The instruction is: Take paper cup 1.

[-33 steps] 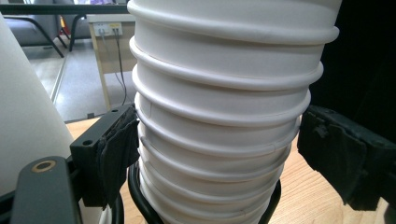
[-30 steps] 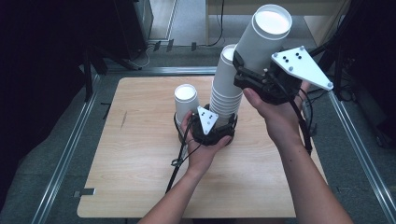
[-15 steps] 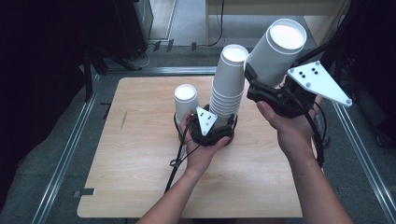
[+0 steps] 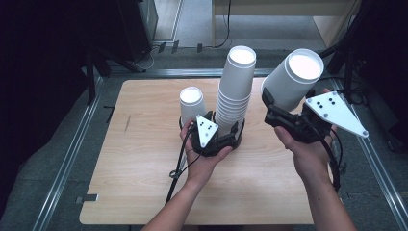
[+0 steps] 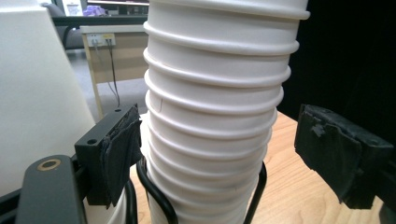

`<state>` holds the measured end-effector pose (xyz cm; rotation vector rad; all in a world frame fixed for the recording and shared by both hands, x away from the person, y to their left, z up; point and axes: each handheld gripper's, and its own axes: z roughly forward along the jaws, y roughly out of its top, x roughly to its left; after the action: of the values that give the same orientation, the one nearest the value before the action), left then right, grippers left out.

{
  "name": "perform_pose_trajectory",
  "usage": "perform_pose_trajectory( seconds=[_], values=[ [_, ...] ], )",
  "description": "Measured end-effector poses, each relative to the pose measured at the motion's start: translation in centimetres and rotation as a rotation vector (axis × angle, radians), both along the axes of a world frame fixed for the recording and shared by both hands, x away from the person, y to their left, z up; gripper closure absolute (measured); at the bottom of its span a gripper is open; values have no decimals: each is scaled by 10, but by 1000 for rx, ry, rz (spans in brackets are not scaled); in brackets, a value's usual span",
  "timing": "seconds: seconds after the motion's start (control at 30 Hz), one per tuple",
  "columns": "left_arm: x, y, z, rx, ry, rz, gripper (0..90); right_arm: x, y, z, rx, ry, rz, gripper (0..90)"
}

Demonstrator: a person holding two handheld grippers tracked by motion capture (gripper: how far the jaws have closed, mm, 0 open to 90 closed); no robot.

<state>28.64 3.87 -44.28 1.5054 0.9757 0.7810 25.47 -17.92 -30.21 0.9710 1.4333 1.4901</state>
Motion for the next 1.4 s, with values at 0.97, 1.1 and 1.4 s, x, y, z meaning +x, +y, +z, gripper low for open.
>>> perform_pose_trajectory(
  seconds=[0.97, 1.1, 1.4],
  values=[
    [-45, 63, -18, -10, 64, -99, 90, -10, -8, -91, -63, 109, 24, 118],
    [-53, 74, -25, -14, 83, -97, 90, -11, -7, -107, -104, 100, 23, 119],
    [-60, 85, -32, -22, 116, -116, 90, -15, 1, -133, -149, 110, 5, 120]
  ],
)
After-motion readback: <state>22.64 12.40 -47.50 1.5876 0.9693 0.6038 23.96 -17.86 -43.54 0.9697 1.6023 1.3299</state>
